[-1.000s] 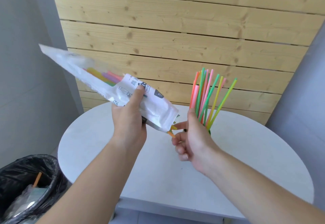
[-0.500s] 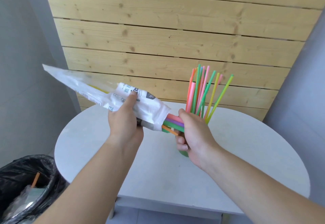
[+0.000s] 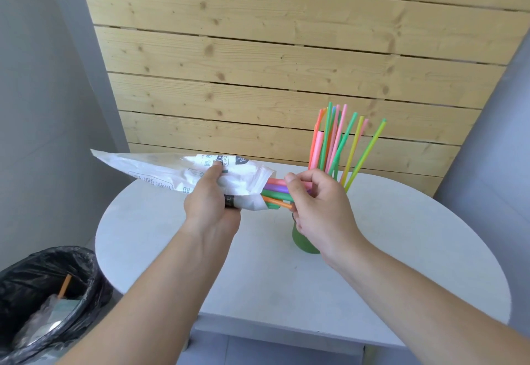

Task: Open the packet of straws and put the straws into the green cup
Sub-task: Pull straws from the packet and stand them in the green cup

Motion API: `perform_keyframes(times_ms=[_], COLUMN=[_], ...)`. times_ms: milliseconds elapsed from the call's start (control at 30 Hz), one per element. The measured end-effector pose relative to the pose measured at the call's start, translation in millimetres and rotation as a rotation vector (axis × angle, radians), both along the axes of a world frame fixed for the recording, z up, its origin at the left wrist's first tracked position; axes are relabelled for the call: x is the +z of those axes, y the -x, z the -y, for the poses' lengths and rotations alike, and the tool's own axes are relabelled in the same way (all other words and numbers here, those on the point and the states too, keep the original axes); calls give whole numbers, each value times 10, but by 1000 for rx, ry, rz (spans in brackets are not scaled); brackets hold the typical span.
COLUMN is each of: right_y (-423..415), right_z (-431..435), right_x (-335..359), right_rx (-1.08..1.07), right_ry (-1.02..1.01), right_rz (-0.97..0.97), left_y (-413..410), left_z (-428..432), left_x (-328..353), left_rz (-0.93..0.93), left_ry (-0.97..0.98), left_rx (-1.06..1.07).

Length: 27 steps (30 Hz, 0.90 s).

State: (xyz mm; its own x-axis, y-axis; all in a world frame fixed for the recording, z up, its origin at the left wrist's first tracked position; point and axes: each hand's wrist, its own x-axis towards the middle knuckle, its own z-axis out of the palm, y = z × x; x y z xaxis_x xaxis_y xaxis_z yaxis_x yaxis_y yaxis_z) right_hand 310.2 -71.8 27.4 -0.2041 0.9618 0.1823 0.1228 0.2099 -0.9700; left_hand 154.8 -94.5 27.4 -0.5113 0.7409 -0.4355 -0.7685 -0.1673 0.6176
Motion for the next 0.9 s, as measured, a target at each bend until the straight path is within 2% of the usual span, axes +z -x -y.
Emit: perform_keyframes(times_ms=[233,400,633,800,900], right_y=[-198,-496,-1031,-1382,-1499], right_z=[-120,-203,-292,-396,-454], right_x=[159,413,802,988,1016], right_rx=[-59,-32,-21,-70,-48], right_ry=[-185,-191,-72,-92,-97], right_rz=[113,110,97,266,264], left_y=[130,177,159,173,165], left_z=[-27,-35,-53,-77,-71], left_x=[-19,-15,-17,-54,-55], left_rz=[52,89,103,101,100], left_ry=[-46,-38,-28,-28,-36], left_rx=[22,46,63,65,62])
